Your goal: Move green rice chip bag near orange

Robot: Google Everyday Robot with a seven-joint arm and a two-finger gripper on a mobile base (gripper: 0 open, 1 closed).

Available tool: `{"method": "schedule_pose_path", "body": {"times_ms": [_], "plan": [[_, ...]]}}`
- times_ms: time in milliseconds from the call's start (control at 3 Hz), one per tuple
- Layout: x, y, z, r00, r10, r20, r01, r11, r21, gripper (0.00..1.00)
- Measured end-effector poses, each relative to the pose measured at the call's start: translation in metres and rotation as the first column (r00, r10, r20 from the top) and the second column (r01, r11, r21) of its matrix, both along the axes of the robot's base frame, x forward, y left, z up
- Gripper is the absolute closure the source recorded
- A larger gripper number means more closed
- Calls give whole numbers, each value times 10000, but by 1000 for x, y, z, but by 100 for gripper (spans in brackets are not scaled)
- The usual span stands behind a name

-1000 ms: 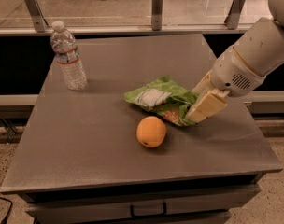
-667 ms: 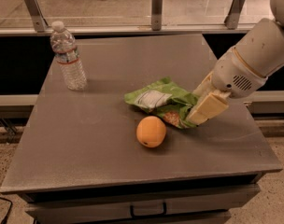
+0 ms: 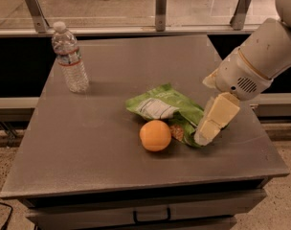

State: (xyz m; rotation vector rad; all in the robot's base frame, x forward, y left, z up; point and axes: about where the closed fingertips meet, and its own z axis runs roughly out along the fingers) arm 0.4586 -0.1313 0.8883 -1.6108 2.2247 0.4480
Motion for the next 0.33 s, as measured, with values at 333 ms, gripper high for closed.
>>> {"method": "schedule_pose_path", "body": {"times_ms": [333], "plan": [[0,0,0,10000,0,0,0,10000,0,0]]}}
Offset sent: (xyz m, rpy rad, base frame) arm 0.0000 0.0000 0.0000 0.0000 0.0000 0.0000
